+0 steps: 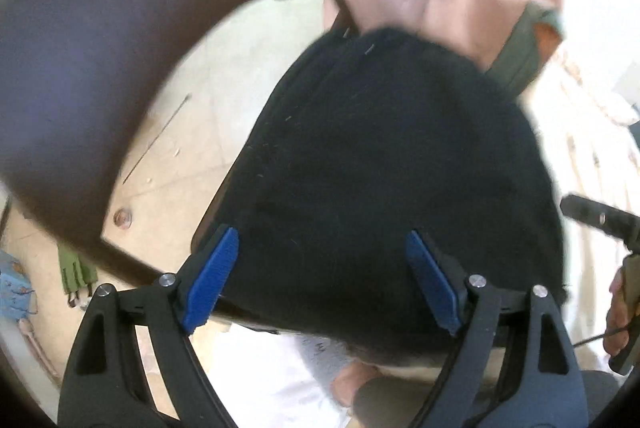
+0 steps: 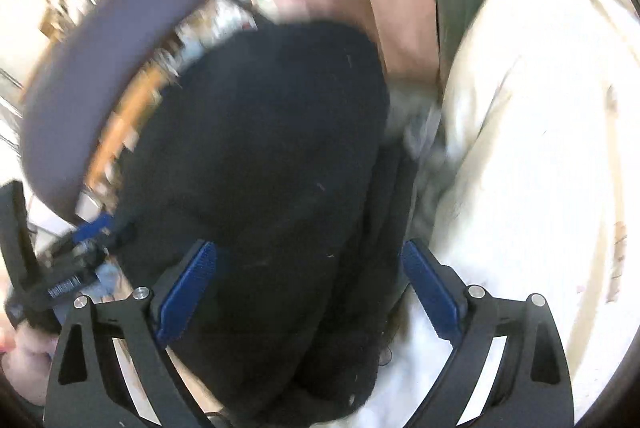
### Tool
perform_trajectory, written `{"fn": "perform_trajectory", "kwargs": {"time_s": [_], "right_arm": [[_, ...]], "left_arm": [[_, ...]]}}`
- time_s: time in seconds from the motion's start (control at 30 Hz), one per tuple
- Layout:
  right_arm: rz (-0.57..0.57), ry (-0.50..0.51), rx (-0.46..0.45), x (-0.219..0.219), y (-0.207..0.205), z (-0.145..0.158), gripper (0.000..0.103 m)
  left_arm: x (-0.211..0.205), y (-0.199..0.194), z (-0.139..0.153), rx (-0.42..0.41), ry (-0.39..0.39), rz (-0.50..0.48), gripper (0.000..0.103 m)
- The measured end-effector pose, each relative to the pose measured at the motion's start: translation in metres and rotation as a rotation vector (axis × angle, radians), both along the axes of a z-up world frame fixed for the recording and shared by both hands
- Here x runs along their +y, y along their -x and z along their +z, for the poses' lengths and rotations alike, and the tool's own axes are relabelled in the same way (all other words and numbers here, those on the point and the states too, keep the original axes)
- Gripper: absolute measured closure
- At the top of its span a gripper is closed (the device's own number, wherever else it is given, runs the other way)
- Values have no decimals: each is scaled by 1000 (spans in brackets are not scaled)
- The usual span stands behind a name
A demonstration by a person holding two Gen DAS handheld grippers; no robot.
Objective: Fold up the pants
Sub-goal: 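Lower the folded pants onto the chair seat and open both tools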
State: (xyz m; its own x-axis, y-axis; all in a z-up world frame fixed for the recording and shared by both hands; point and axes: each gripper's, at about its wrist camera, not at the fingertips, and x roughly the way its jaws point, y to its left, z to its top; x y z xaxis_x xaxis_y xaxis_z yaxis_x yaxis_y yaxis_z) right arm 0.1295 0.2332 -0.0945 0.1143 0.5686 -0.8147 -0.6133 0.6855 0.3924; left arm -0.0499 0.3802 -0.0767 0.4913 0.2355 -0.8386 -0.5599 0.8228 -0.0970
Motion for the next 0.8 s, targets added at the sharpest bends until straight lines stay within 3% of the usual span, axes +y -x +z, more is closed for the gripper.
{"fn": "perform_trajectory", "kwargs": {"time_s": [0.13, 0.3, 0.57, 0.8], "right_arm": [[-42, -89, -103, -43, 18, 52, 6], [-110, -133, -178, -100, 42, 89, 4], [-219, -146, -294, -174, 53, 127, 0], [-286, -138, -405, -253, 80, 152, 0]], "left_arm": [[-39, 13, 37, -80, -15, 1, 15], [-84, 24, 75, -151, -41, -37, 11], [-164, 34, 123, -241, -56, -112, 11], [-232, 30, 142, -271, -40, -169, 8]]}}
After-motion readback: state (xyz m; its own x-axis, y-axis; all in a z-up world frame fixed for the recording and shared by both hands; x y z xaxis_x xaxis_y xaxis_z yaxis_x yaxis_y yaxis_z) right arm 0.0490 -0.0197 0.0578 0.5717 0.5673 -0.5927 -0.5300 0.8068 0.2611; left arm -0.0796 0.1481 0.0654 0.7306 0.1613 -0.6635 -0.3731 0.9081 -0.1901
